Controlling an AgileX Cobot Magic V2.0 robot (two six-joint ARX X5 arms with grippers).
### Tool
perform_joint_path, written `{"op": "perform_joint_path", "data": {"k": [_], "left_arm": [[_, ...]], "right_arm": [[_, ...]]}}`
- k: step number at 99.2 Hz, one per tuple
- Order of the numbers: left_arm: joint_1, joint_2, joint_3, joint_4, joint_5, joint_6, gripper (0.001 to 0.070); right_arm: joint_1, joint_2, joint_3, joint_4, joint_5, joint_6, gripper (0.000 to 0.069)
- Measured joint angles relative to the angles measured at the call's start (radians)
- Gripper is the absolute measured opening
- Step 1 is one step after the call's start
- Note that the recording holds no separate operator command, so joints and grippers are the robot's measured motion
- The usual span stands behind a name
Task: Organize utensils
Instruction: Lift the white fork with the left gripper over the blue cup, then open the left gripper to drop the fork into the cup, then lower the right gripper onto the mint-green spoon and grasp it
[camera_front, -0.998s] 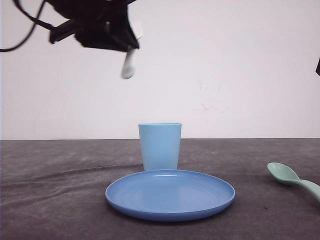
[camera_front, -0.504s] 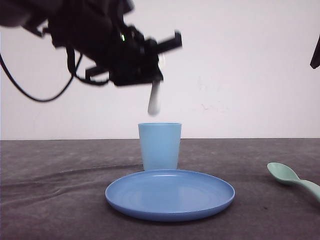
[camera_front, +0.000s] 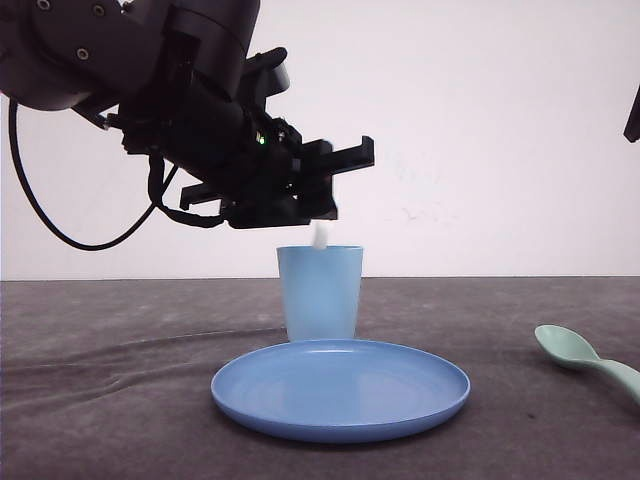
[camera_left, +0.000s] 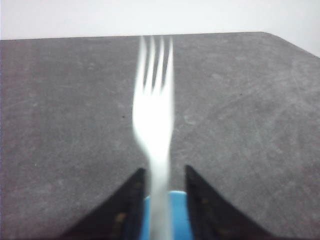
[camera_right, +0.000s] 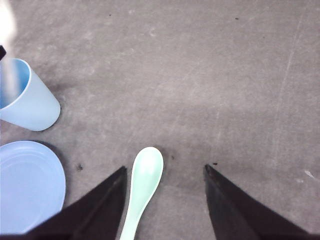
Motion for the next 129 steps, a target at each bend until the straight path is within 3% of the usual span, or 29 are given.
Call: {"op": "perform_joint_path", "data": {"k": [15,40,55,79,107,129], "left_arm": [[0.0,-0.059,0.0,-0.053,0.0,0.0,0.0291],[0.0,-0.283,0.0,-0.259,0.0,0.0,0.0292],[0.0,-0.468,0.001,-0.422,0.0,0.0,0.0292],[-0.011,-0.708,0.001,-0.689,0.0,-0.027,0.0292],[-0.014,-0.849,0.001,-0.858,0.0,-0.031,0.0292],[-0.014,-0.896,0.001,-0.922,0.0,-0.032,0.0292]], "right_arm": [[0.019,0.0,0.0,-0.02,0.0,0.001,0.0301],[0.117,0.048,0.001,-0.103,0.005,0.05,0.0301],[0.196,0.15,0.001,-0.143,0.061,0.092,0.0301],[0.295,0.338,0.001,-0.138,0.109,0.164,0.0301],[0.357,0.505,0.002,-0.08,0.205,0.235,0.03],[0.358,0.581,0.002,-0.019,0.208,0.258,0.0207]]}}
